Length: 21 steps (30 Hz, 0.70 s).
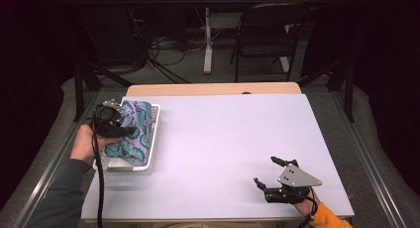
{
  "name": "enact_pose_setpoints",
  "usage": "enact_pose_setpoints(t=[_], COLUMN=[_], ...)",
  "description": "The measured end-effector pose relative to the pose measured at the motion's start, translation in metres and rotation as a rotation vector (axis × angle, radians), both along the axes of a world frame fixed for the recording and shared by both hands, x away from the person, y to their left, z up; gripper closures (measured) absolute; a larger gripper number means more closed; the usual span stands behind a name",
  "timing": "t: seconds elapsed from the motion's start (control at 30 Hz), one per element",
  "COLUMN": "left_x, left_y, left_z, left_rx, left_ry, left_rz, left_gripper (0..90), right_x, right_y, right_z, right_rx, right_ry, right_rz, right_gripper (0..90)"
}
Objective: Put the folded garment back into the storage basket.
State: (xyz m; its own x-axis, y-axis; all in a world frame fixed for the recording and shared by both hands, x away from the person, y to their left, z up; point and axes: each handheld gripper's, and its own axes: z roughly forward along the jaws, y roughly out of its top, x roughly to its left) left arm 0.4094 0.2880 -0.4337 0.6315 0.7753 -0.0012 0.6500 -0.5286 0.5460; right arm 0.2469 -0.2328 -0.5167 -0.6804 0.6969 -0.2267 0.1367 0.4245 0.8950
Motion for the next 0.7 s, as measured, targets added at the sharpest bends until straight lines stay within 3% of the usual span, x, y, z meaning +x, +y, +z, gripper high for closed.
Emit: enact_pose_setpoints(t=[0.43, 0.7], left_x=[0.004, 0.009], left_y=[-0.002, -0.004], left_z=[-0.012, -0.022], left_rx=[0.013, 0.024], left_ry=[0.021, 0.056], left_rz=[0.0, -0.001], left_gripper=[71.4, 71.3], right_x=[0.0, 0.0], right_y=[0.0, 0.0], right_z=[0.0, 0.0], right_rx=[0.001, -0.001], right_ry=[0.0, 0.001], right_rz=[-0.001, -0.006], right_gripper=[14.7, 14.7])
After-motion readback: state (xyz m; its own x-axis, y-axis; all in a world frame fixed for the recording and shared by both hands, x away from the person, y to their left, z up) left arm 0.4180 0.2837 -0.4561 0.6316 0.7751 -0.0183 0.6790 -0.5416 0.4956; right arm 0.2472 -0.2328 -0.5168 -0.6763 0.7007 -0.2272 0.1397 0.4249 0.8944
